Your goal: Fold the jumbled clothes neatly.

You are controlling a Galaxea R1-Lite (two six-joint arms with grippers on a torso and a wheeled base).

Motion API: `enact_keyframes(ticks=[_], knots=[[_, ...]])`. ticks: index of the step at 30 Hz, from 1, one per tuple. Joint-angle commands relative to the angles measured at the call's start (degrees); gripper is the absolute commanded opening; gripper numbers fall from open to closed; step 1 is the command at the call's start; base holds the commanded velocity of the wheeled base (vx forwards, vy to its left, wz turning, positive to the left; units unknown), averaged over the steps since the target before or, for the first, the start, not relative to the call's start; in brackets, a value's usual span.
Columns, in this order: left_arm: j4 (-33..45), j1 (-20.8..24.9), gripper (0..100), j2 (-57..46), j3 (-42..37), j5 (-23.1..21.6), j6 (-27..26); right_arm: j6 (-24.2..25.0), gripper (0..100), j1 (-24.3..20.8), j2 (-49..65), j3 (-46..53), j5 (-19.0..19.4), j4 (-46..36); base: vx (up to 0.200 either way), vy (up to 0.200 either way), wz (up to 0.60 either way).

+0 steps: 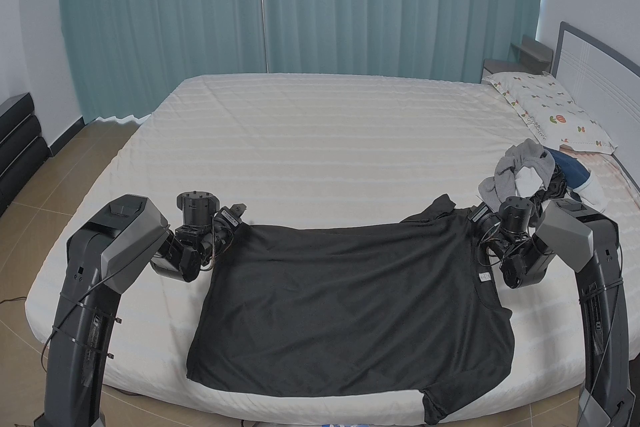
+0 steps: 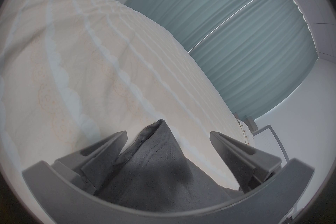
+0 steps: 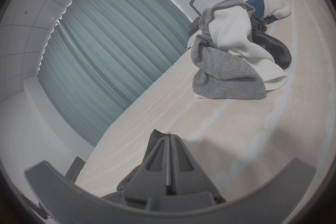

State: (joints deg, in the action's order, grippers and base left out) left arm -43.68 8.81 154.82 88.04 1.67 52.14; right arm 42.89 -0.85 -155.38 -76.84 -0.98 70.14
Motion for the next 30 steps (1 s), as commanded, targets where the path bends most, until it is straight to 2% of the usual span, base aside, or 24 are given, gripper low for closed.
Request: enact_keyframes(ticks=[1, 5, 6, 19, 23, 30], knots=[[0.2, 0.2, 100, -0.2, -0.4, -0.4, 0.1, 0.0, 0, -0.1, -0.2, 0.1, 0.0, 0.0, 0.000, 0.000, 0.00], [0.3, 0.2, 100, -0.2, -0.9, -1.1, 0.0, 0.0, 0, -0.2, -0.2, 0.1, 0.0, 0.0, 0.000, 0.000, 0.00], [0.3, 0.2, 0, -0.2, -0.9, -1.1, 0.0, 0.0, 0, -0.2, -0.2, 0.1, 0.0, 0.0, 0.000, 0.000, 0.00], [0.8, -0.2, 0, 0.3, 0.5, 0.1, -2.1, 0.0, 0, -0.2, -0.2, -0.2, 0.0, 0.5, 0.000, 0.000, 0.00], [-2.3, -0.6, 0, 0.3, 1.6, 3.3, 1.1, 0.1, 0, -0.2, -0.2, -0.6, -0.2, 0.8, 0.000, 0.000, 0.00], [-4.1, -1.0, 0, 0.6, 1.5, 4.0, 2.4, 0.1, 0, -0.2, -1.2, -2.7, -0.3, 0.8, 0.000, 0.000, 0.00]])
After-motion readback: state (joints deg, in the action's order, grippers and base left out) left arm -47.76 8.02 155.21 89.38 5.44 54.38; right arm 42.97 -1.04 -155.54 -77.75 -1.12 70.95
